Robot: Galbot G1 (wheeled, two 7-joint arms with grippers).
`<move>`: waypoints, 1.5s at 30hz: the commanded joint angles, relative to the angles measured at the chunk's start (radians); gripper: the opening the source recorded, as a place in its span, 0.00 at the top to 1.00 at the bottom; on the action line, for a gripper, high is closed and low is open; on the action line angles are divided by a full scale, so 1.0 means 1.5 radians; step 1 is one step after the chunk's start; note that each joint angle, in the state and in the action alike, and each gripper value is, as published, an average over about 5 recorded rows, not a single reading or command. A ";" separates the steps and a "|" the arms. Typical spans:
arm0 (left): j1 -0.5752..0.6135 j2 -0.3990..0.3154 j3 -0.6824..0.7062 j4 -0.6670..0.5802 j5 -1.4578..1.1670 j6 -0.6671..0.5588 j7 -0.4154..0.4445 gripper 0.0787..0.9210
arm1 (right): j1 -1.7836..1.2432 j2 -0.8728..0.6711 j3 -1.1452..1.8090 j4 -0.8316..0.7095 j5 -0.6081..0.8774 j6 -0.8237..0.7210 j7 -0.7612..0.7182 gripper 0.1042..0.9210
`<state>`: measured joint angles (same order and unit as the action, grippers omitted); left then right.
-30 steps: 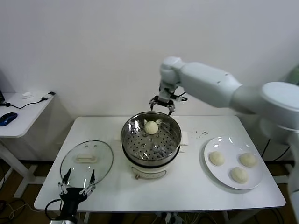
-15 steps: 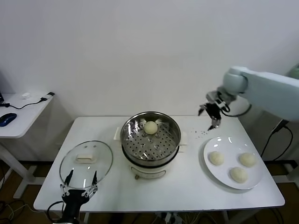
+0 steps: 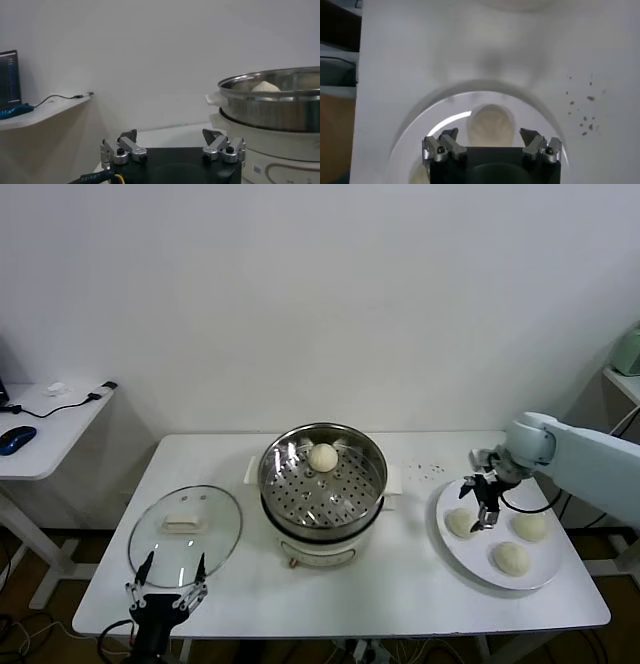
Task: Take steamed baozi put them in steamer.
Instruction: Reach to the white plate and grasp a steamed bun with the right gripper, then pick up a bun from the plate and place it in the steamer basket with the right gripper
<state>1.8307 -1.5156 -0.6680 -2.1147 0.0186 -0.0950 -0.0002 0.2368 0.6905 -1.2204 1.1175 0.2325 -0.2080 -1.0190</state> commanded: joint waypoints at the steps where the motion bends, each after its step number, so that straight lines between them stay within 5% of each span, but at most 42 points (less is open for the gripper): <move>1: 0.002 -0.002 -0.002 0.004 0.003 -0.001 0.000 0.12 | -0.103 0.035 0.099 -0.087 -0.051 -0.016 0.010 0.12; 11: -0.001 -0.003 -0.002 0.011 0.007 -0.002 -0.001 0.12 | -0.102 0.060 0.103 -0.109 -0.055 -0.012 -0.007 0.14; 21: 0.001 -0.002 -0.003 0.010 0.007 -0.005 -0.001 0.12 | -0.084 0.056 0.091 -0.105 -0.039 -0.014 -0.017 0.45; 25: 0.003 -0.002 -0.005 0.009 0.007 -0.006 -0.002 0.12 | -0.050 0.040 0.071 -0.090 -0.011 -0.017 -0.016 0.49; 34: 0.007 -0.003 -0.001 0.003 0.009 -0.008 -0.002 0.12 | 0.215 0.034 -0.133 -0.054 0.167 -0.015 -0.023 0.49; 45: 0.007 0.000 0.015 0.005 0.012 -0.012 -0.001 0.12 | 0.461 0.247 -0.296 -0.048 0.453 -0.044 -0.013 0.49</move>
<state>1.8415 -1.5175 -0.6507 -2.1081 0.0354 -0.1120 -0.0022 0.6506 0.8698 -1.4737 1.0359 0.6075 -0.2542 -1.0433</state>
